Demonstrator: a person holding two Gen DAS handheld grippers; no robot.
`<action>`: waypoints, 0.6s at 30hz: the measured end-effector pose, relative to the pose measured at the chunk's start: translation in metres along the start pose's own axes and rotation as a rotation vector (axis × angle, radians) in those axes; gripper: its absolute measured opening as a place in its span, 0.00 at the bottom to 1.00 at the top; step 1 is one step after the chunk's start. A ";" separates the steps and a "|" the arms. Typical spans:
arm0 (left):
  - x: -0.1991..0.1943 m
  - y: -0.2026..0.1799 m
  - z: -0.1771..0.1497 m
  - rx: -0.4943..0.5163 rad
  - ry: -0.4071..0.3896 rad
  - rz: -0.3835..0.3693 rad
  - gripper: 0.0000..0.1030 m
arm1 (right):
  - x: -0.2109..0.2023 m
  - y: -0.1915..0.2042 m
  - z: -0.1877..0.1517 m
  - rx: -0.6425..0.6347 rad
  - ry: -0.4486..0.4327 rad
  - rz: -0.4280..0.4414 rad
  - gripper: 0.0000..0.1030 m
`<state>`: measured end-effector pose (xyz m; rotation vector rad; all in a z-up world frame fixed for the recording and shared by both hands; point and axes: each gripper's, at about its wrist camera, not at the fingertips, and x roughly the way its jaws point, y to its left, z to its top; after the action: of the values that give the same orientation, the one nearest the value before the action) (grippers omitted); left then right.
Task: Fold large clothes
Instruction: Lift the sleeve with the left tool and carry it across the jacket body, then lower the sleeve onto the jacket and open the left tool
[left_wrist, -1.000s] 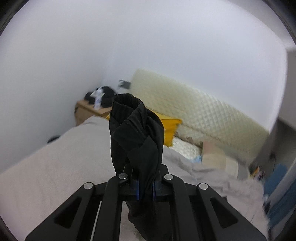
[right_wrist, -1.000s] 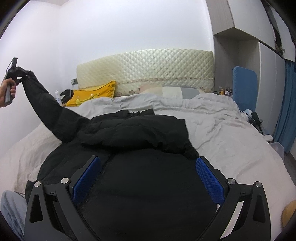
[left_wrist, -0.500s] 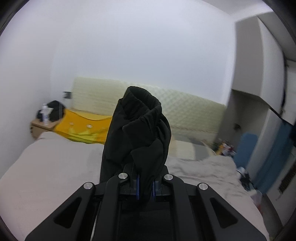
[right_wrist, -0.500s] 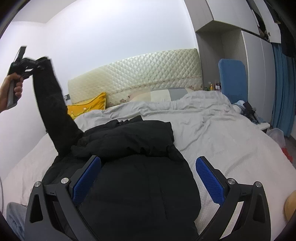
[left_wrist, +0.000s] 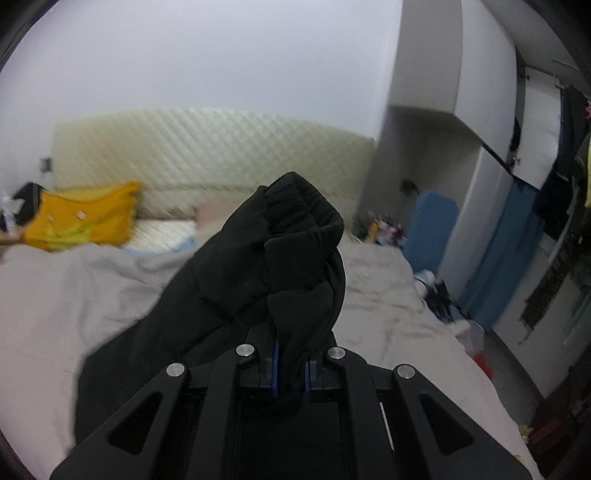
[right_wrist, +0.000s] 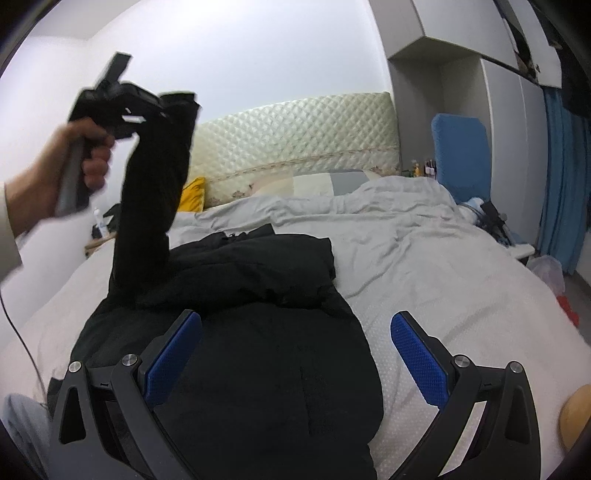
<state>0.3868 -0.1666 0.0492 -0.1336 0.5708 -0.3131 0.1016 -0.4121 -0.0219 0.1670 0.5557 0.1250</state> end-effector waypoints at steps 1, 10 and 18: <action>0.012 -0.001 -0.009 -0.007 0.020 -0.010 0.07 | 0.004 -0.003 -0.001 0.016 0.009 -0.001 1.00; 0.121 -0.016 -0.088 0.025 0.190 -0.026 0.07 | 0.021 -0.011 -0.005 0.044 0.052 0.007 1.00; 0.183 -0.018 -0.145 0.043 0.306 -0.017 0.06 | 0.038 -0.018 -0.008 0.064 0.081 0.006 1.00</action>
<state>0.4480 -0.2488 -0.1608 -0.0486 0.8659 -0.3654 0.1309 -0.4224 -0.0516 0.2270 0.6405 0.1199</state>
